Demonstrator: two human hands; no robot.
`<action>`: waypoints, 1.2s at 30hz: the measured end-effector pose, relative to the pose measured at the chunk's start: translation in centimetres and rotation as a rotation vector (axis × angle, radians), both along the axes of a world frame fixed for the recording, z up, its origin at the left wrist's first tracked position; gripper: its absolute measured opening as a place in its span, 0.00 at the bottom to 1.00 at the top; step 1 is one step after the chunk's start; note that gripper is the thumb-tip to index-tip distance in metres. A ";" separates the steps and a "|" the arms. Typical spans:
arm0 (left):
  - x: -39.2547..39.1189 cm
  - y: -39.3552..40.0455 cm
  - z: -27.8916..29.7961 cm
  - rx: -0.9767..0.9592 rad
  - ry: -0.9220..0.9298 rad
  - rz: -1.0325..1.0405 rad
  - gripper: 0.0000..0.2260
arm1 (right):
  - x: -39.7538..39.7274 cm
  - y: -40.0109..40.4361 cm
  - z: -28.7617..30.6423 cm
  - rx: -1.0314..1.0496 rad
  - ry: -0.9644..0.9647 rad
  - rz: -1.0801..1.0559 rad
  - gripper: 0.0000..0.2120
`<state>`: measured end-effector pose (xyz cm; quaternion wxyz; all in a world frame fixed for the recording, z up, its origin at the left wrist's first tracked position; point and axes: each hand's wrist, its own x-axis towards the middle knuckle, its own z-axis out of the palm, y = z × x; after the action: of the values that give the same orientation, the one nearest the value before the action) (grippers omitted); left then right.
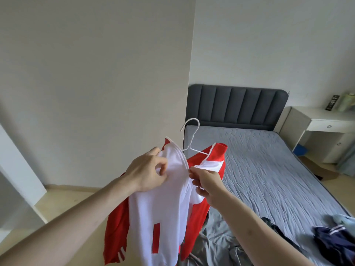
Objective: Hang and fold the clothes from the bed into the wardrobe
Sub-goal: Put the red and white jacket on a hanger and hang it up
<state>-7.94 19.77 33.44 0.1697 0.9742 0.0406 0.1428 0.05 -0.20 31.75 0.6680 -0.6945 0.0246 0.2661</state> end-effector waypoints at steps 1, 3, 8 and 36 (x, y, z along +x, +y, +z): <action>-0.1 0.1 -0.3 0.028 0.027 -0.008 0.11 | 0.0 0.2 0.0 0.004 -0.002 0.004 0.05; -0.3 -0.2 -0.7 0.132 0.020 -0.014 0.16 | -0.1 0.5 0.2 0.006 -0.013 0.018 0.06; 0.4 -2.6 -0.9 0.358 -0.102 0.039 0.27 | -0.6 1.2 0.6 0.054 0.005 0.057 0.05; -0.8 0.2 -2.9 0.019 0.143 0.123 0.13 | 5.8 -8.9 -4.6 -0.457 -0.745 -0.106 0.10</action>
<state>-8.77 19.96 30.50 0.1480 0.9792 0.1108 0.0834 5.82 -9.07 27.19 0.4733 -0.8707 -0.1241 -0.0492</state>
